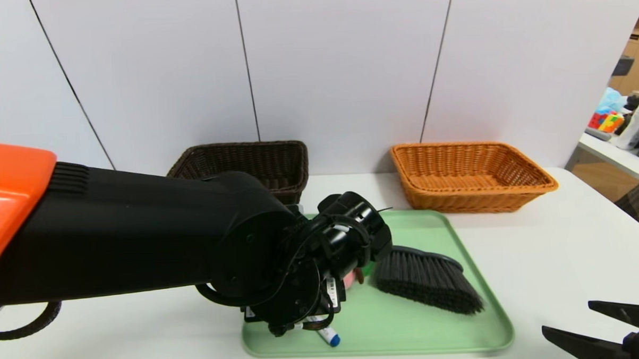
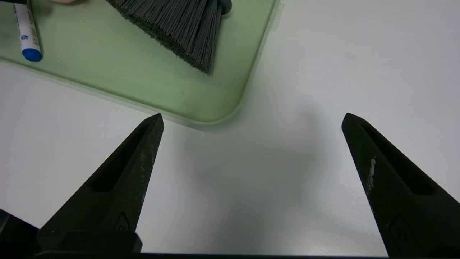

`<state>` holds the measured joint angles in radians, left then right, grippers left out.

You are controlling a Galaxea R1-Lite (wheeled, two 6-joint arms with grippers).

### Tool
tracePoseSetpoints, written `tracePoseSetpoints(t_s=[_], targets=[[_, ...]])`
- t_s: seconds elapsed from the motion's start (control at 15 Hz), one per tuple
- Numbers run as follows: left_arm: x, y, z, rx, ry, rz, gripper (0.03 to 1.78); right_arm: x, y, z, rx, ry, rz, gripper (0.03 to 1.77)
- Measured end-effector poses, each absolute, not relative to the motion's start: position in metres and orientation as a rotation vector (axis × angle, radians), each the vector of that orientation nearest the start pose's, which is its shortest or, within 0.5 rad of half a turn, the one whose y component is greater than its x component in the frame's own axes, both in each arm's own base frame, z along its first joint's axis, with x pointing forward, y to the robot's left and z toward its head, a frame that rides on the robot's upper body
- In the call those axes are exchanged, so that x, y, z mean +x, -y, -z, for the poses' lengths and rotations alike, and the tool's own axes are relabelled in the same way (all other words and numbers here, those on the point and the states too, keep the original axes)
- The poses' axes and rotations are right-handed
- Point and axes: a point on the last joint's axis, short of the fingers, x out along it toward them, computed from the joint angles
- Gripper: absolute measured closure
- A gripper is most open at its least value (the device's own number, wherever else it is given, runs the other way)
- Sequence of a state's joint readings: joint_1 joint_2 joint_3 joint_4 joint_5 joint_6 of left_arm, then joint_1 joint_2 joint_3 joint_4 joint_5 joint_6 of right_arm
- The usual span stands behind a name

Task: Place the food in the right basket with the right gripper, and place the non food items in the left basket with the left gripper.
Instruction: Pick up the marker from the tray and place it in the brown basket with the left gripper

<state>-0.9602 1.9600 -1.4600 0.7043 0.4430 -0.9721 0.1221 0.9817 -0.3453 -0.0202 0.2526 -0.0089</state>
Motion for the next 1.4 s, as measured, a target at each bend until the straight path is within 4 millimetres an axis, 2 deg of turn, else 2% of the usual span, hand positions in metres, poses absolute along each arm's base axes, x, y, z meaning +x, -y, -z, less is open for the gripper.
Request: tracePoseSetpoints(t_s=[0.73, 1.4], targets=[[0.207, 0.276, -0.157, -0.213, -1.026, -0.148, 0.12, 0.099, -0.018, -0.147, 0.033, -0.616, -0.363, 0.09], [0.211, 0.282, -0.141, -0.209, -1.045, -0.181, 0.12, 0.1, -0.018, -0.148, 0.031, -0.615, -0.365, 0.09]])
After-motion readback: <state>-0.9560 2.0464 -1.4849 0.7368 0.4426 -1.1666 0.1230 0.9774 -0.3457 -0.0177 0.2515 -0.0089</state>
